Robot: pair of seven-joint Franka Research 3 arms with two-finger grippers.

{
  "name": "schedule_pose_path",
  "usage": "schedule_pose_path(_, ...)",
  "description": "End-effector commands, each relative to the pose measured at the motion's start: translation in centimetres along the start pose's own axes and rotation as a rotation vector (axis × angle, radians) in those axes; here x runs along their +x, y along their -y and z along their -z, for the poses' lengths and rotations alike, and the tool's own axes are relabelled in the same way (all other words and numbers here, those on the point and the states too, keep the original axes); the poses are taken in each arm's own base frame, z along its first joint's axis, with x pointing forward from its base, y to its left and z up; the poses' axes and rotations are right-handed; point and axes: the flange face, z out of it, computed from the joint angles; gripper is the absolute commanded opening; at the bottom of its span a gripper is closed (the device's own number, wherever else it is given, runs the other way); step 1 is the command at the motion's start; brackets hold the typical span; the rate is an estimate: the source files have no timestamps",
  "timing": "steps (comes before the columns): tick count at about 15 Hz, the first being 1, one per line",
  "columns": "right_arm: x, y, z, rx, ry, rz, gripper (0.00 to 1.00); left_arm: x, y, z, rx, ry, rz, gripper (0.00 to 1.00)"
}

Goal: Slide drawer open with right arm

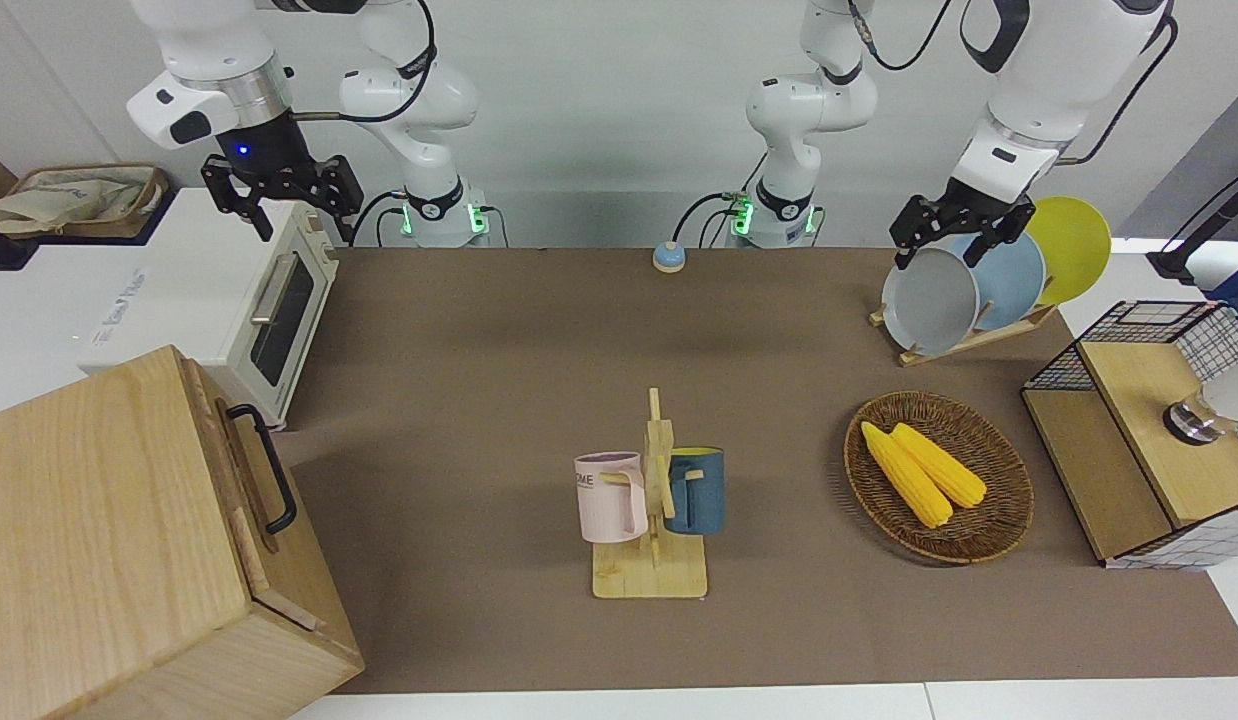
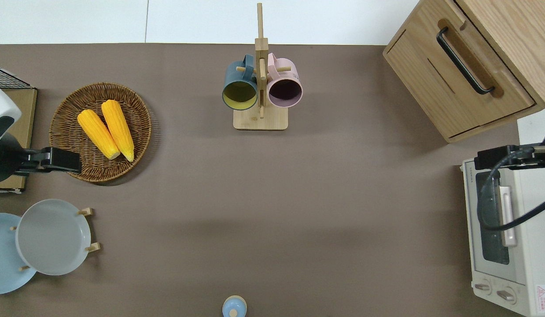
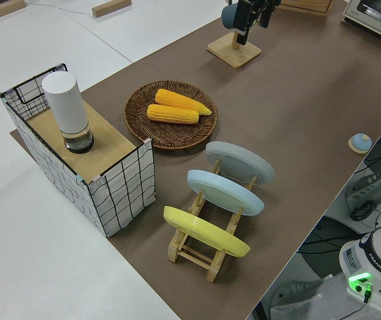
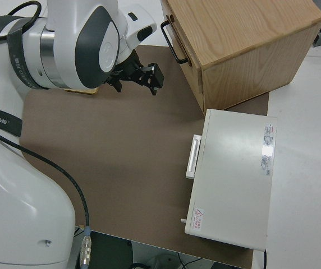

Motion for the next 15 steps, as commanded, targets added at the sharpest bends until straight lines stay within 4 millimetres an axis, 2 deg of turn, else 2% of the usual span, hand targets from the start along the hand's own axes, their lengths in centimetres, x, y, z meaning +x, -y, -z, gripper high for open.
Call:
schedule_pose_path(1, -0.85, 0.81, -0.05, 0.016, -0.004, -0.018, 0.985, -0.27, -0.02, 0.39, 0.013, -0.004, -0.01, 1.0)
schedule_pose_path(15, -0.9, 0.95, 0.07, -0.001, 0.0, -0.015, 0.985, -0.26, 0.06, 0.39, 0.013, -0.004, -0.007, 1.0)
